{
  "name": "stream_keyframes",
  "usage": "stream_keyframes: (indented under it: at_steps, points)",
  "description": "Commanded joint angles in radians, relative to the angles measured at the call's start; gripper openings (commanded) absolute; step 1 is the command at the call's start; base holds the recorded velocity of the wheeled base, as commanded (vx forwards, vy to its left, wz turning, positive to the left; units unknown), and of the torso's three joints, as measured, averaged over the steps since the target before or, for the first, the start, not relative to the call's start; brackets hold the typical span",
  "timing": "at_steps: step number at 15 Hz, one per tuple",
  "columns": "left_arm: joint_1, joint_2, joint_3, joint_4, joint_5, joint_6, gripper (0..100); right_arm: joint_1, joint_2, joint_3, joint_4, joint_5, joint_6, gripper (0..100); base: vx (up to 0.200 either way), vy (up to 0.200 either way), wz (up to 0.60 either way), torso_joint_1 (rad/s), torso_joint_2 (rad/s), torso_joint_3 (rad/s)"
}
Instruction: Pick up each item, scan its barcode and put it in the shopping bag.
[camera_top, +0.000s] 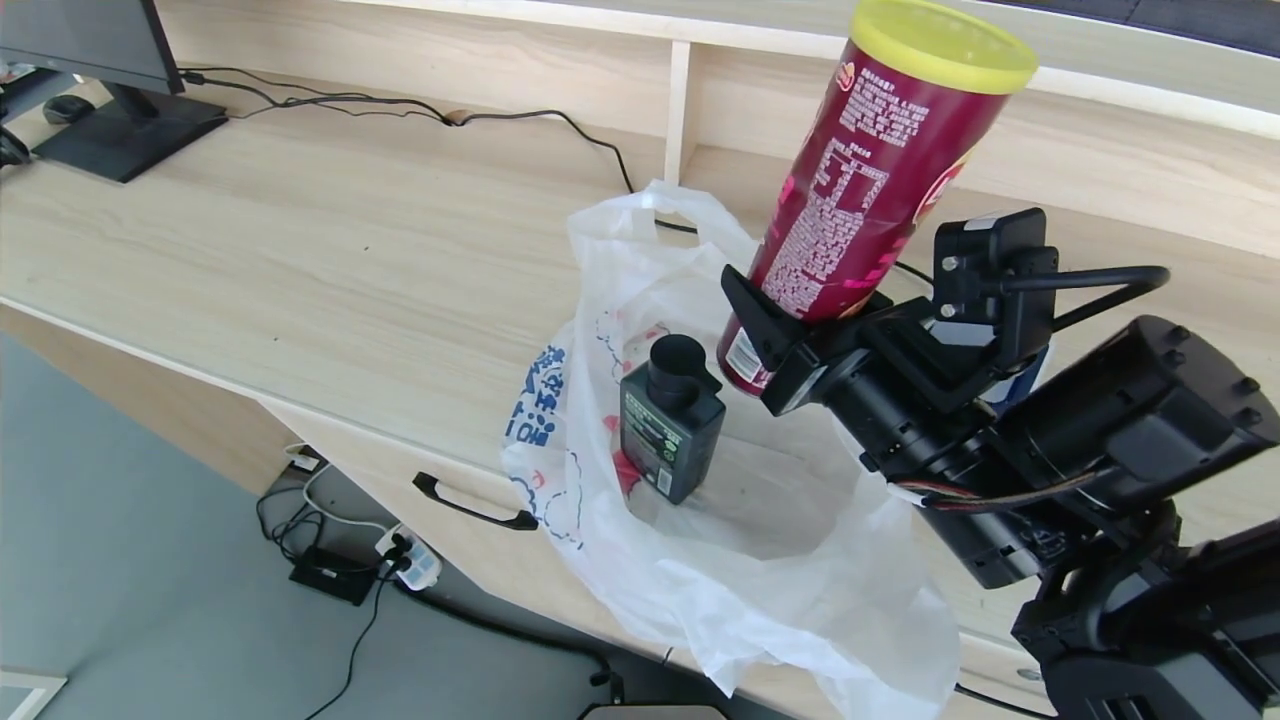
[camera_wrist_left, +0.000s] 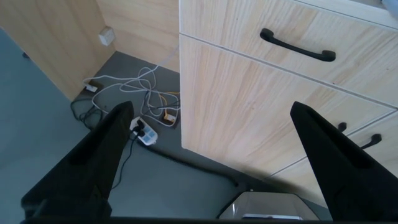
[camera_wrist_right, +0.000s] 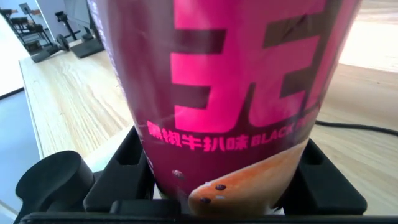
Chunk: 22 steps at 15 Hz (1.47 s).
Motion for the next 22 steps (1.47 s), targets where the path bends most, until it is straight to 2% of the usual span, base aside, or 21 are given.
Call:
stream_keyframes:
  at_steps: [1, 22]
  points:
    - [0.000, 0.002, 0.000, 0.000, 0.001, 0.001, 100, 0.005, 0.010, 0.005, -0.001, 0.000, -0.001, 0, 0.000, 0.000, 0.00, 0.000, 0.00, 0.000]
    - [0.000, 0.002, 0.000, 0.000, 0.001, 0.001, 100, 0.012, 0.064, 0.011, -0.001, 0.002, 0.001, 0, 0.000, 0.000, 0.00, 0.000, 0.00, 0.000]
